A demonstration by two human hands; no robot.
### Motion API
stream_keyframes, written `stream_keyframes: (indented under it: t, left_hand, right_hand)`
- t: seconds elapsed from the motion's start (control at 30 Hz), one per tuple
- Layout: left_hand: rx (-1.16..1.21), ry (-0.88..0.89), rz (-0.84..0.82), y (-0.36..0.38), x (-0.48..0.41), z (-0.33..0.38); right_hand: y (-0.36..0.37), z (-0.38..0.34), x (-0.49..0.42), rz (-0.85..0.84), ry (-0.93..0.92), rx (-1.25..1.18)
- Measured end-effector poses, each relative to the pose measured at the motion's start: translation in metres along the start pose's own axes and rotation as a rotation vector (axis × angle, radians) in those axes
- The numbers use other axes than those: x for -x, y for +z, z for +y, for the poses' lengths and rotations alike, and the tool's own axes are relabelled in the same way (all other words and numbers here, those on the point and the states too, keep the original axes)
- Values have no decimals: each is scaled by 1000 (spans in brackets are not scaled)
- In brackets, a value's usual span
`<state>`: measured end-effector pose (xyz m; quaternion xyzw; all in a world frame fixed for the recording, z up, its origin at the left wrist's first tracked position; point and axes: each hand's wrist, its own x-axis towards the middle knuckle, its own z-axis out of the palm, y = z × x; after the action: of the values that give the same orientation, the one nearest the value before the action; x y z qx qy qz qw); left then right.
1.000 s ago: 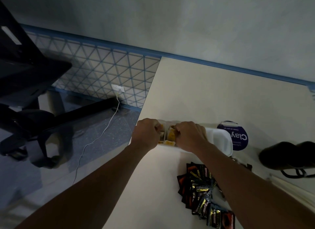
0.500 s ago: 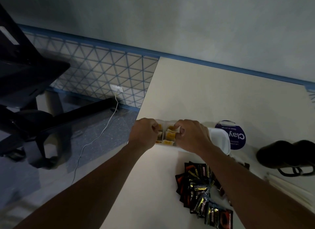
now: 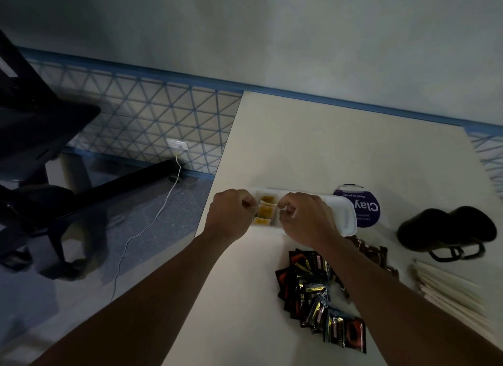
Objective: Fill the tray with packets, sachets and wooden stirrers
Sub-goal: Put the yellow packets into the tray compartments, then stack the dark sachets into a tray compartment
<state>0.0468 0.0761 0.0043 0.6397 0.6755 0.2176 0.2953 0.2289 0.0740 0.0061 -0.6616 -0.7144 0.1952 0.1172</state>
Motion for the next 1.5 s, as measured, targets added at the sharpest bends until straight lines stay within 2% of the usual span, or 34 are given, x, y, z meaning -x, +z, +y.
stream_keyframes:
  t: [0.33, 0.5, 0.73, 0.97, 1.13, 1.5]
  left_hand:
    - [61, 117, -104, 14, 35, 13]
    - [71, 125, -226, 33, 57, 15]
    - [17, 116, -368, 62, 86, 25]
    - [-76, 110, -373, 91, 112, 37]
    - [-144, 114, -360, 109, 128, 45]
    - [-201, 61, -229, 125, 142, 52]
  right_hand:
    - [-6, 21, 55, 55, 82, -60]
    - [-1, 40, 94, 75, 127, -120]
    - [2, 68, 144, -51, 204, -196]
    - [5, 96, 186, -176, 209, -120]
    - [16, 110, 198, -198, 156, -74]
    - [38, 113, 200, -95, 219, -88]
